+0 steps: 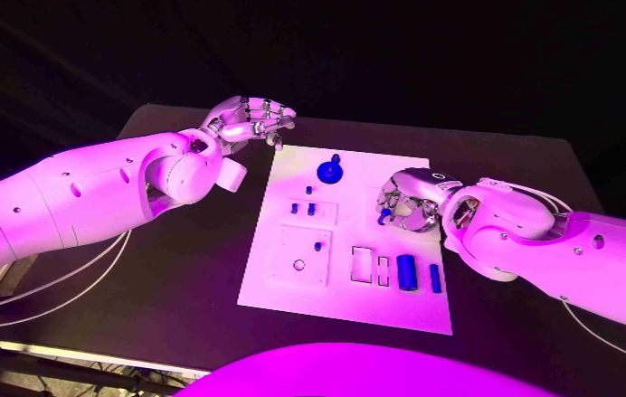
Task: Assemble the parts on the task board
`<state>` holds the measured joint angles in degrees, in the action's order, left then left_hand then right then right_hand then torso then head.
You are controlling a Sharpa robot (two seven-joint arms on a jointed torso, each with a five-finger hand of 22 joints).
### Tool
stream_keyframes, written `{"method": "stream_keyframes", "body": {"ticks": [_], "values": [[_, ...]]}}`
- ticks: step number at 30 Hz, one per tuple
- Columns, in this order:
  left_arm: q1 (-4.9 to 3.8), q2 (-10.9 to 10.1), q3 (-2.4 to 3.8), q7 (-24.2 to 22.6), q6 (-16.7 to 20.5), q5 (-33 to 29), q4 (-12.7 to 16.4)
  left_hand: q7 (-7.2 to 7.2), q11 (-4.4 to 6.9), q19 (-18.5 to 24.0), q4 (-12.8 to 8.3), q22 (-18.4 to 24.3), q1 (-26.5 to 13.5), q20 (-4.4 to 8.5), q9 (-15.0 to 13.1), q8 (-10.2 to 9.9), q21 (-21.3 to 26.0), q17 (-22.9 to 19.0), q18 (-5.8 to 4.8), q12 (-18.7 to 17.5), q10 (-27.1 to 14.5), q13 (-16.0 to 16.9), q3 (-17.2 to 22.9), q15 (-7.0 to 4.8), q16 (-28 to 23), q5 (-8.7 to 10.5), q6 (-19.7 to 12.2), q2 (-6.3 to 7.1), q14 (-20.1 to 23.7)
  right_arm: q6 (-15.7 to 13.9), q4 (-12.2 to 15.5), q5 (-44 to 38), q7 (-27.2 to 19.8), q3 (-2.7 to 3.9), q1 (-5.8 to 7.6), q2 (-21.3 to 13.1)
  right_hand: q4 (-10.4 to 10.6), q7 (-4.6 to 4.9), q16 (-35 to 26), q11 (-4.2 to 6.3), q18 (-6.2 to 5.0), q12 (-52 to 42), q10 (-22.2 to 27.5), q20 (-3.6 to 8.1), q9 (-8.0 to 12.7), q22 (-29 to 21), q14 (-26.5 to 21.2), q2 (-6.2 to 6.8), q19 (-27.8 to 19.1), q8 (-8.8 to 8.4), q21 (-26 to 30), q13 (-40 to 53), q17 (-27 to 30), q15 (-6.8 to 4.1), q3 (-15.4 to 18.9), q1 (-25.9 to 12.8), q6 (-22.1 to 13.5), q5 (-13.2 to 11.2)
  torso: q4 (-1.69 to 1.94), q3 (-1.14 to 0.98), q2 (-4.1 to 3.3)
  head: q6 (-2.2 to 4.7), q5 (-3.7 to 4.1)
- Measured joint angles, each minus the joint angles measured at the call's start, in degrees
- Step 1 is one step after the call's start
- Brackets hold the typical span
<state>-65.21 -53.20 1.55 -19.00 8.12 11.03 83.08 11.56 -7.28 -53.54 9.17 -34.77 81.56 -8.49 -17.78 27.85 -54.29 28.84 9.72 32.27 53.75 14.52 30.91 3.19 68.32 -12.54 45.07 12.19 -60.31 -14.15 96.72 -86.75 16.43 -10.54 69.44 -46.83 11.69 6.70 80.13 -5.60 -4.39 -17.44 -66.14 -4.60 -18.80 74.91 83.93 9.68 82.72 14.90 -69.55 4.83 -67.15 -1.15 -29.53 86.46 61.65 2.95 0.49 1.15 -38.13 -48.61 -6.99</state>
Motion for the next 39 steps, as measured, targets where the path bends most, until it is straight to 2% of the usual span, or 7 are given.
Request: {"method": "stream_keyframes", "body": {"ticks": [5, 7, 13, 16, 21, 30, 39], "values": [[0.00, 0.0, 0.00, 0.0, 0.0, 0.0, -0.1, 0.00, 0.00, 0.0, 0.0, 0.0, 0.0, 0.00, 0.0, 0.0, 0.0, 0.0, 0.00, 0.0, 0.0, -0.1, 0.0, 0.00, 0.0, 0.00, 0.0, 0.00, 0.0, -1.5, 1.4, 0.6, 0.0, 0.00, 0.27, -1.3, -0.9, -0.11, 0.0, 0.48, 0.00, 0.5, -0.5, 0.19, 0.0, 0.0, 0.0, -0.10, 0.2, 0.22, -0.7, 0.0, 0.0, 0.00, -0.9, -0.3, -0.1, 0.3, 0.01, 0.01, 0.04, 0.10, -0.09], [0.00, 0.0, 0.00, 0.0, 0.0, 0.0, -0.1, 0.00, 0.00, 0.0, 0.0, 0.0, 0.0, 0.00, 0.0, 0.0, 0.0, 0.0, 0.00, 0.0, 0.0, -0.1, 0.0, 0.00, 0.0, 0.00, 0.0, 0.00, 0.0, -2.0, 2.3, 0.9, 0.0, 0.07, 0.58, -1.8, -1.3, -0.12, 0.0, 0.31, 0.00, 0.5, -0.7, 0.19, 0.0, 0.0, 0.0, 0.00, 0.2, 0.50, -0.9, 0.2, 0.1, 0.00, -1.3, -0.7, -0.1, 0.5, 0.00, 0.01, 0.05, 0.15, -0.15], [0.01, 0.1, 0.00, 0.0, 0.0, -0.1, -0.2, 0.00, 0.00, 0.0, 0.0, 0.0, 0.0, 0.00, 0.0, 0.0, 0.0, 0.0, 0.00, 0.0, 0.0, -0.1, 0.0, 0.00, 0.0, 0.00, 0.0, 0.00, 0.0, -3.5, 6.2, 2.0, -0.1, 0.33, 1.74, -2.7, -1.7, -0.22, 0.0, 1.50, 0.00, 0.9, -2.2, 0.19, 0.0, 0.0, 0.0, 0.13, 0.2, 0.66, -1.1, 0.3, 0.1, 0.00, -1.7, -1.1, -0.2, 0.5, -0.02, 0.02, 0.05, 0.23, -0.21], [0.01, 0.1, 0.00, 0.0, 0.0, -0.1, -0.3, 0.00, 0.00, 0.0, 0.0, 0.0, 0.0, 0.00, 0.0, 0.0, 0.0, 0.0, 0.00, 0.0, 0.0, -0.1, 0.0, 0.00, 0.0, 0.00, 0.0, 0.00, 0.0, -4.1, 7.7, 2.5, -0.3, 0.35, 1.90, -2.2, -2.1, -0.33, 0.0, 1.62, 0.00, 1.1, -2.5, 0.18, 0.0, 0.0, 0.0, 0.14, 0.2, 0.68, -1.1, 0.3, 0.1, 0.00, -2.0, -1.1, -0.3, 0.9, -0.03, 0.01, 0.01, 0.24, -0.22], [0.02, 0.4, -0.01, 0.0, 0.0, -0.1, -0.3, 0.00, 0.00, 0.0, 0.0, 0.0, 0.0, 0.00, 0.0, 0.0, 0.0, 0.0, 0.00, 0.0, 0.0, -0.1, 0.0, 0.00, 0.0, 0.00, 0.0, 0.00, 0.0, -4.8, 8.3, 3.3, -0.9, 0.36, 1.85, 0.7, -2.8, -0.39, 0.0, 1.71, 0.00, 1.3, -2.6, 0.18, 0.0, 0.0, 0.0, 0.28, 0.2, 1.11, -1.1, 0.3, 0.1, 0.01, -2.8, -2.0, -0.4, 1.6, -0.02, -0.01, 0.01, 0.29, -0.29], [0.05, 1.1, -0.01, 0.0, 0.0, -0.1, -0.5, 0.00, 0.00, 0.0, 0.0, 0.0, 0.0, 0.00, 0.0, 0.0, 0.0, 0.0, 0.00, 0.0, 0.0, -0.1, 0.0, 0.00, 0.0, 0.00, 0.0, 0.00, 0.0, -5.3, 7.5, 3.5, -2.5, 0.34, -0.84, 7.4, -3.3, -0.38, 0.0, 1.92, 0.00, 1.6, -3.0, 0.18, 0.0, 0.0, 0.0, 0.45, 0.2, 1.32, -1.1, 0.4, 0.3, 0.01, -3.3, -2.5, -0.4, 1.9, 0.05, 0.03, 0.09, -0.12, -0.71], [0.06, 1.4, -0.01, 0.0, -0.1, -0.1, -0.6, 0.00, 0.00, 0.0, 0.0, 0.0, 0.0, 0.00, 0.0, 0.0, 0.0, 0.0, 0.00, 0.0, 0.0, -0.1, 0.0, 0.00, 0.0, 0.00, 0.0, 0.00, 0.0, -5.2, 6.1, 3.5, -4.0, 0.30, -3.32, 10.4, -3.6, -0.18, 0.0, 2.00, -0.01, 1.9, -3.1, 0.18, 0.0, 0.0, 0.0, 0.74, 0.2, 1.88, -1.1, 0.5, 0.4, 0.01, -3.5, -2.8, -0.6, 2.3, 0.07, 0.08, -0.03, -0.40, -1.32]]}}
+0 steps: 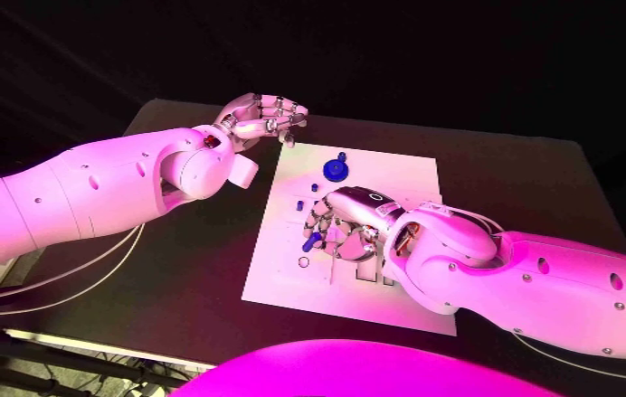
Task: Assemble the parts on the task board
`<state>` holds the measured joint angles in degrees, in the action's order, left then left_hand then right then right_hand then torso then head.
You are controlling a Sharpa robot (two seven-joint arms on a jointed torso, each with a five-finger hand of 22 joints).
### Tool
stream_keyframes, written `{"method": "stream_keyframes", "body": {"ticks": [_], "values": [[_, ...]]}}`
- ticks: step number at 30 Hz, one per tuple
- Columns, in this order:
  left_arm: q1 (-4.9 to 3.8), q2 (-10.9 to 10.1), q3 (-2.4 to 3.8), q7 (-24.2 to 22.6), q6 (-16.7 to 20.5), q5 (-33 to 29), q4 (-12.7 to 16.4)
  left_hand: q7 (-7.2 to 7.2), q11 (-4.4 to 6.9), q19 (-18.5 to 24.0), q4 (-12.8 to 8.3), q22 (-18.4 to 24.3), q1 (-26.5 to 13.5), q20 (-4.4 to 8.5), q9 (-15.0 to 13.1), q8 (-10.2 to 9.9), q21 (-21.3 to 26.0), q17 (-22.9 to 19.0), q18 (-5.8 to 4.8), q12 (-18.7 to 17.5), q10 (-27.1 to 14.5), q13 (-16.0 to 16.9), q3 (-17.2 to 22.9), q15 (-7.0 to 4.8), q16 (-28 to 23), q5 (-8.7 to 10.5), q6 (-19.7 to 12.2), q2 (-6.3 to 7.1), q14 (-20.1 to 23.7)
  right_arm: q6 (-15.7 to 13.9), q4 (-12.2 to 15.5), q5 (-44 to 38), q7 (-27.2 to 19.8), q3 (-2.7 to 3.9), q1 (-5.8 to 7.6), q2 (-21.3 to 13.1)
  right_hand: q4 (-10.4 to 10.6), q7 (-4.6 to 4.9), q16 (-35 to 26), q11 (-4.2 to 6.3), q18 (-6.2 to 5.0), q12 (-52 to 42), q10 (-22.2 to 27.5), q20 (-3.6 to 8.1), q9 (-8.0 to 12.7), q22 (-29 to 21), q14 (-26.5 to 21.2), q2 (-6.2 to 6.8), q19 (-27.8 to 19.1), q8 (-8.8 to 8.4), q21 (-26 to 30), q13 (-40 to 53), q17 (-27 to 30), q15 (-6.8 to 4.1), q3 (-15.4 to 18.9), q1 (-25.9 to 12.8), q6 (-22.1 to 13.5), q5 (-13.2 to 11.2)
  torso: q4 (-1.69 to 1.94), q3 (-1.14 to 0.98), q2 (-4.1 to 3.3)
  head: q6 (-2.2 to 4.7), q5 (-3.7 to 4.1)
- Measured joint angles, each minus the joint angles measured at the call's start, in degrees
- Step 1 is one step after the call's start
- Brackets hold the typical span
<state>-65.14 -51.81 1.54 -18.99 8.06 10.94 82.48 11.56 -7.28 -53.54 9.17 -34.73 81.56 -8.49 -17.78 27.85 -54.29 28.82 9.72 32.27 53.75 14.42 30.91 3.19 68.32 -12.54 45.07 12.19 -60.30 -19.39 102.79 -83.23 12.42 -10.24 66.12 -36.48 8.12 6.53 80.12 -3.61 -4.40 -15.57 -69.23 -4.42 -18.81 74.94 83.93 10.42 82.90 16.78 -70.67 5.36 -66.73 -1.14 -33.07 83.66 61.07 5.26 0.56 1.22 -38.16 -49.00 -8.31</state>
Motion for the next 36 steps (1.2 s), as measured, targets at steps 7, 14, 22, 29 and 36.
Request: {"method": "stream_keyframes", "body": {"ticks": [7, 14, 22, 29, 36], "values": [[0.00, 0.0, 0.00, 0.0, 0.0, 0.0, 0.0, 0.00, 0.00, 0.0, 0.0, 0.0, 0.0, 0.00, 0.0, 0.0, 0.0, 0.0, 0.00, 0.0, 0.0, 0.0, 0.0, 0.00, 0.0, 0.00, 0.0, 0.00, 0.0, 0.6, -1.9, 0.0, -0.6, -0.20, -0.83, 1.6, -0.1, 0.03, 0.0, -0.07, 0.00, 0.0, -0.1, 0.00, 0.0, 0.0, 0.0, 0.15, 0.0, 0.01, 0.7, 0.0, 0.3, 0.00, 0.0, -0.5, 0.0, 0.0, -0.07, -0.01, 0.01, -0.19, -0.53], [0.00, 0.0, 0.00, 0.0, -0.1, 0.0, -0.1, 0.00, 0.00, 0.0, 0.0, 0.0, 0.0, 0.00, 0.0, 0.0, 0.0, 0.0, 0.00, 0.0, 0.0, 0.0, 0.0, 0.00, 0.0, 0.00, 0.0, 0.00, 0.0, 1.3, -3.6, -0.3, -0.7, -0.35, -1.77, 2.7, -0.2, 0.10, 0.0, 0.13, 0.00, 0.1, -0.3, 0.00, 0.0, 0.0, 0.0, 0.08, 0.0, 0.00, 0.7, 0.0, 0.3, 0.00, -0.2, -0.7, -0.1, 0.0, -0.07, -0.05, 0.01, -0.36, -0.86], [0.00, 0.0, 0.00, 0.1, -0.1, 0.0, -0.1, 0.00, 0.00, 0.0, 0.0, 0.0, 0.0, 0.00, 0.0, 0.0, 0.0, 0.0, 0.00, 0.0, 0.0, 0.0, 0.0, 0.00, 0.0, 0.00, 0.0, 0.00, 0.0, 2.3, -4.7, -1.2, -0.4, -0.47, -2.24, 3.5, -0.2, 0.09, 0.0, 0.12, 0.00, 0.1, -0.3, 0.00, 0.0, 0.0, 0.0, 0.21, 0.0, -0.17, 0.7, 0.0, 0.3, 0.00, -0.2, -0.8, -0.1, 0.0, -0.07, -0.04, 0.01, -0.57, -0.92], [0.00, 0.0, 0.00, 0.1, -0.1, 0.0, -0.1, 0.00, 0.00, 0.0, 0.0, 0.0, 0.0, 0.00, 0.0, 0.0, 0.0, 0.0, 0.00, 0.0, 0.0, 0.0, 0.0, 0.00, 0.0, 0.00, 0.0, 0.00, 0.0, 3.1, -5.3, -1.9, 0.1, -0.57, -2.50, 3.9, -0.2, 0.15, 0.0, 0.14, 0.00, 0.2, -0.5, 0.00, 0.0, 0.0, 0.0, 0.21, 0.0, -0.01, 0.9, 0.0, 0.4, 0.00, -0.2, -0.8, -0.2, -0.1, -0.06, -0.04, 0.03, -0.68, -1.01], [0.00, 0.0, 0.00, 0.1, -0.2, 0.0, -0.1, 0.00, 0.00, 0.0, 0.0, 0.0, 0.0, 0.00, 0.0, 0.0, 0.0, 0.0, 0.00, 0.0, 0.0, 0.0, 0.0, 0.00, 0.0, 0.00, 0.0, 0.00, 0.0, 3.6, -5.5, -2.6, 0.4, -0.59, -2.61, 4.1, -0.3, 0.20, 0.0, 0.15, -0.01, 0.2, -0.5, 0.00, -0.1, 0.0, 0.0, 0.20, 0.0, 0.03, 0.9, 0.0, 0.4, 0.01, -0.3, -0.8, -0.3, 0.2, -0.05, -0.04, 0.03, -0.79, -1.05]]}}
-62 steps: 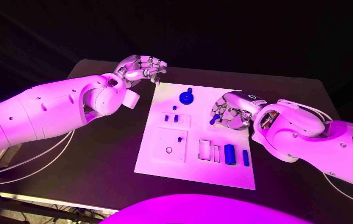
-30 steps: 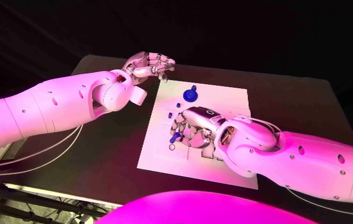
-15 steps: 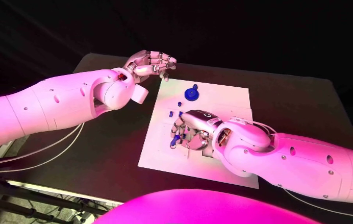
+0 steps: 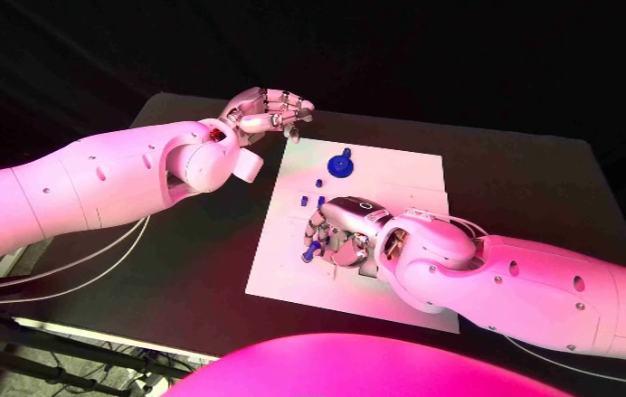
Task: Assemble the parts on the task board
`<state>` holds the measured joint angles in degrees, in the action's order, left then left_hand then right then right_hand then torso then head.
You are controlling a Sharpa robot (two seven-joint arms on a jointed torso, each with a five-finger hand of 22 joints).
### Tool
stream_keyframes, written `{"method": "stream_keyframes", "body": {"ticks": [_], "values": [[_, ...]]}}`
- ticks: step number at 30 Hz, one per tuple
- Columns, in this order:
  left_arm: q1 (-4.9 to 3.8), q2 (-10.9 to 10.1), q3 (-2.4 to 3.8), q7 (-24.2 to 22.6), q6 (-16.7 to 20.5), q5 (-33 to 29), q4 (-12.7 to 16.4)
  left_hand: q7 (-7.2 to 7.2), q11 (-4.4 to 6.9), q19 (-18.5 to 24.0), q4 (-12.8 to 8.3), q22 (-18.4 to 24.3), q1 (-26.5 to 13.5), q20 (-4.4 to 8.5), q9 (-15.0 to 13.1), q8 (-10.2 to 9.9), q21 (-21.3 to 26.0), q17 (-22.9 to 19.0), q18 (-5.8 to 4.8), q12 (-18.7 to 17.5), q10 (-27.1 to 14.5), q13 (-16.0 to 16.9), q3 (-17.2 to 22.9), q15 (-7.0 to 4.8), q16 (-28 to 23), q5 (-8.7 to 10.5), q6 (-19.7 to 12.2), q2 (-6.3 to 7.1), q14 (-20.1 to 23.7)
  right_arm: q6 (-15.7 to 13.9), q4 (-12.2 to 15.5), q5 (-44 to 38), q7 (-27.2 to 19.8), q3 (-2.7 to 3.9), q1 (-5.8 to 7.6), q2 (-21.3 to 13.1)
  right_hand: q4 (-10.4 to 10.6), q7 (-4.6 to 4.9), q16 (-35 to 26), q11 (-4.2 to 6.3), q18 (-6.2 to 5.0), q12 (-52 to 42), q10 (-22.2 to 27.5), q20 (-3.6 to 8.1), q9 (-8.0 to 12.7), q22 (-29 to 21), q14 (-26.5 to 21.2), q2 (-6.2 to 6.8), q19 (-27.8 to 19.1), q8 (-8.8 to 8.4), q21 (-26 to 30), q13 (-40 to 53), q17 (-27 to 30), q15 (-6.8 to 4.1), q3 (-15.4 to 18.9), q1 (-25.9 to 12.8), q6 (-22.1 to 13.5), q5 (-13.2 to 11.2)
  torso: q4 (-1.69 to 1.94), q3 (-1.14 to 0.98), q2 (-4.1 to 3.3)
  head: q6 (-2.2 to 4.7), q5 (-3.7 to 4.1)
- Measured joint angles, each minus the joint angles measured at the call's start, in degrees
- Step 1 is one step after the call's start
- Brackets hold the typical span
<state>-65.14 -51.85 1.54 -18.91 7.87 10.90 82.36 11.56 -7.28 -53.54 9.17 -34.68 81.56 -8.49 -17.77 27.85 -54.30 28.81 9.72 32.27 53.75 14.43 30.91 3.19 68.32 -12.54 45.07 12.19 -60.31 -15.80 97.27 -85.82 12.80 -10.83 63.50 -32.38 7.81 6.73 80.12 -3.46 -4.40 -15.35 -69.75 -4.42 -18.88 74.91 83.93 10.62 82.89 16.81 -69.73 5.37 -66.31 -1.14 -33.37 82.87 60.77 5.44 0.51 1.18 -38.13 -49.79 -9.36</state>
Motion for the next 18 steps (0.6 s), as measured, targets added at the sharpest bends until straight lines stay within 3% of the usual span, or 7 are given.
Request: {"method": "stream_keyframes", "body": {"ticks": [18], "values": [[0.00, 0.0, 0.00, 0.1, -0.1, 0.0, 0.0, 0.00, 0.00, 0.0, 0.0, 0.0, 0.0, 0.00, 0.0, 0.0, 0.0, 0.0, 0.00, 0.0, 0.0, 0.0, 0.0, 0.00, 0.0, 0.00, 0.0, 0.00, 0.0, 0.9, -0.5, -1.7, 0.6, -0.06, -0.24, 0.9, -0.4, -0.04, -0.2, -0.02, 0.00, 0.4, -0.2, 0.00, -2.0, 0.0, 0.0, -0.32, 0.0, -0.28, 0.5, 0.1, 0.4, 0.00, -0.1, -0.2, -0.3, 0.0, -0.02, -0.01, 0.00, -0.18, -0.16]]}}
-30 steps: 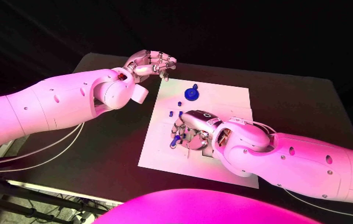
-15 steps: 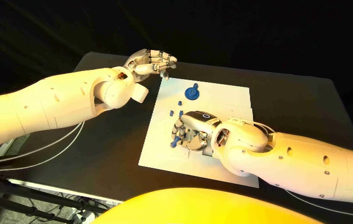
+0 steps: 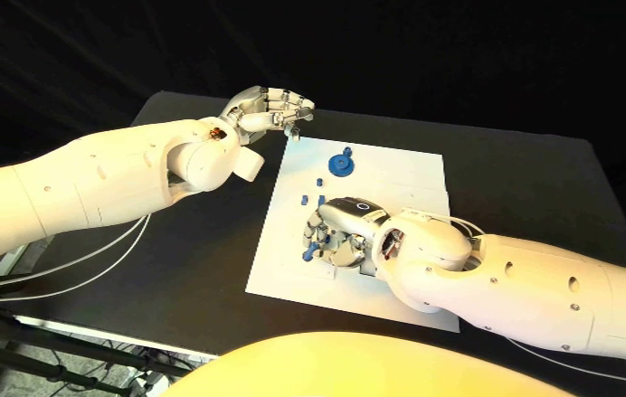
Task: Assemble the parts on the task board
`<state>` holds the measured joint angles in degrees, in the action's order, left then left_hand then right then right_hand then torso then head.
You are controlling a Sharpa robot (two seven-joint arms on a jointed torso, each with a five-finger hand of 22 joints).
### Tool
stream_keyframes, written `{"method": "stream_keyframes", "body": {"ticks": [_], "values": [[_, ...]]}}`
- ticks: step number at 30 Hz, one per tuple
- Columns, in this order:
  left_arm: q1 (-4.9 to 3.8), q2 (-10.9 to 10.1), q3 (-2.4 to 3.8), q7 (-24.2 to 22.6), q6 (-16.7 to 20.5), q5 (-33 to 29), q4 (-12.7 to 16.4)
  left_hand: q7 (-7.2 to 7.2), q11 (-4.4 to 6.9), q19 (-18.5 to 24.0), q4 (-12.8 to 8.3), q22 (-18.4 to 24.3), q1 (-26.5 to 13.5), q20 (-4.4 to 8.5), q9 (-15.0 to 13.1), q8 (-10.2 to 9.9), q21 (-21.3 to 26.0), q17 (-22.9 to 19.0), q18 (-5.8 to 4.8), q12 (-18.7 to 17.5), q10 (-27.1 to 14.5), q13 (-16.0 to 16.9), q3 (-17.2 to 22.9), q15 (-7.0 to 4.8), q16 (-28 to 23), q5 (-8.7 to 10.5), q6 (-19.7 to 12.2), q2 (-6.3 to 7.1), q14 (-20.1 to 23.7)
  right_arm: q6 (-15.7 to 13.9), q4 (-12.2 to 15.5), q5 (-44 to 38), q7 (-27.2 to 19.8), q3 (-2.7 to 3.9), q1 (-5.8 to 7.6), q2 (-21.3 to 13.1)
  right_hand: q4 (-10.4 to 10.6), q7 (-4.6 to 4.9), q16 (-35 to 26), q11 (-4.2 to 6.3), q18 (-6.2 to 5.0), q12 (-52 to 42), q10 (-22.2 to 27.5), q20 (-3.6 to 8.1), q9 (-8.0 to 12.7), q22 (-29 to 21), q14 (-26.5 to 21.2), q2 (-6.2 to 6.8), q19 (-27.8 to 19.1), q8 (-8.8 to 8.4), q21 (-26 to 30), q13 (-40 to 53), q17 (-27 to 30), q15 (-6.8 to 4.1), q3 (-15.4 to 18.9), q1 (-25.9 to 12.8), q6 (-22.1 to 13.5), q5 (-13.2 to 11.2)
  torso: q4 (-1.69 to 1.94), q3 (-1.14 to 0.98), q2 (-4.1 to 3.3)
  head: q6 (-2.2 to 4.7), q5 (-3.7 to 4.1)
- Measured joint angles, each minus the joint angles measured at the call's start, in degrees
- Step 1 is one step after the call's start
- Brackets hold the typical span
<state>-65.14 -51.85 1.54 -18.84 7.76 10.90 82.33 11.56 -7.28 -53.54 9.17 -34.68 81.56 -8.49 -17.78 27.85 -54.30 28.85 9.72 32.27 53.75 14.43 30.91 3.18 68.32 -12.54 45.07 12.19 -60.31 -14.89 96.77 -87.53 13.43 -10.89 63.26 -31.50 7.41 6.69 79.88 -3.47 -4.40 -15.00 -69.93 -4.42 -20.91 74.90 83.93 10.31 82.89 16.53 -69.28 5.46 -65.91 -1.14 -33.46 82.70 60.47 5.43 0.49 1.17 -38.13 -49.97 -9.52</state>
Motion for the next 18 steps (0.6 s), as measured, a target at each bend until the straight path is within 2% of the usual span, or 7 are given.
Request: {"method": "stream_keyframes", "body": {"ticks": [5, 9, 12, 18], "values": [[0.00, 0.0, 0.00, 0.0, 0.0, 0.0, 0.0, 0.00, 0.00, 0.0, 0.0, 0.0, 0.0, 0.00, 0.0, 0.0, 0.0, 0.0, 0.01, 0.0, 0.0, 0.0, 0.0, 0.00, 0.0, 0.00, 0.0, 0.00, 0.0, 0.1, 0.0, -0.8, 0.3, 0.02, -0.10, 0.3, 0.0, 0.09, 0.0, 0.03, 0.00, 0.2, -0.2, -0.11, 0.0, 0.0, 0.0, -0.20, -0.1, 0.01, 0.4, 0.0, 0.2, 0.00, 0.0, -0.2, -0.1, 0.0, 0.00, 0.02, 0.00, 0.00, 0.07], [0.00, 0.0, 0.00, 0.0, 0.0, 0.0, 0.0, 0.00, 0.00, 0.0, 0.0, 0.0, 0.0, 0.00, 0.0, 0.0, 0.0, 0.0, 0.00, 0.0, 0.0, 0.0, 0.0, 0.00, 0.0, 0.00, 0.0, 0.00, 0.0, 0.3, 0.0, -1.3, 0.5, -0.03, -0.31, 0.6, -0.2, 1.05, 0.0, 0.25, -0.01, 0.7, 0.0, -0.22, -0.1, 0.0, 0.0, 0.25, -0.2, -0.05, 0.5, 0.3, 0.3, 0.00, -0.2, -2.1, -1.1, 0.0, 0.01, 0.03, 0.01, -0.01, 0.08], [0.00, 0.0, 0.00, 0.0, 0.0, 0.0, 0.0, 0.00, 0.00, 0.0, 0.0, 0.0, 0.0, 0.00, 0.0, 0.0, 0.0, 0.0, 0.01, 0.0, 0.0, 0.0, 0.0, 0.00, 0.0, 0.00, 0.0, 0.00, 0.0, 0.3, 0.0, -1.6, 0.7, -0.07, -0.42, 0.8, -0.5, 1.11, 0.0, 0.08, 0.00, 0.7, 0.1, -0.35, -1.6, 0.0, 0.0, 0.53, -0.3, -0.93, 0.6, 0.4, 0.3, 0.00, -0.2, -3.2, -2.1, 0.1, 0.01, 0.03, 0.01, -0.03, 0.08], [0.00, 0.0, 0.00, 0.1, -0.1, 0.0, 0.0, 0.00, 0.00, 0.0, 0.0, 0.0, 0.0, 0.00, 0.0, 0.0, 0.0, 0.0, 0.01, 0.0, 0.0, 0.0, 0.0, 0.00, 0.0, 0.00, 0.0, 0.00, 0.0, 0.5, 0.1, -1.9, 1.1, -0.16, -0.56, 0.9, -0.6, 1.24, -0.3, 0.23, -0.01, 0.9, 0.5, -0.42, -0.8, 0.0, 0.0, 1.62, -0.4, -2.47, 1.1, 0.6, 0.5, 0.00, -0.3, -4.3, -3.7, 0.6, 0.01, 0.03, 0.01, -0.04, 0.12]]}}
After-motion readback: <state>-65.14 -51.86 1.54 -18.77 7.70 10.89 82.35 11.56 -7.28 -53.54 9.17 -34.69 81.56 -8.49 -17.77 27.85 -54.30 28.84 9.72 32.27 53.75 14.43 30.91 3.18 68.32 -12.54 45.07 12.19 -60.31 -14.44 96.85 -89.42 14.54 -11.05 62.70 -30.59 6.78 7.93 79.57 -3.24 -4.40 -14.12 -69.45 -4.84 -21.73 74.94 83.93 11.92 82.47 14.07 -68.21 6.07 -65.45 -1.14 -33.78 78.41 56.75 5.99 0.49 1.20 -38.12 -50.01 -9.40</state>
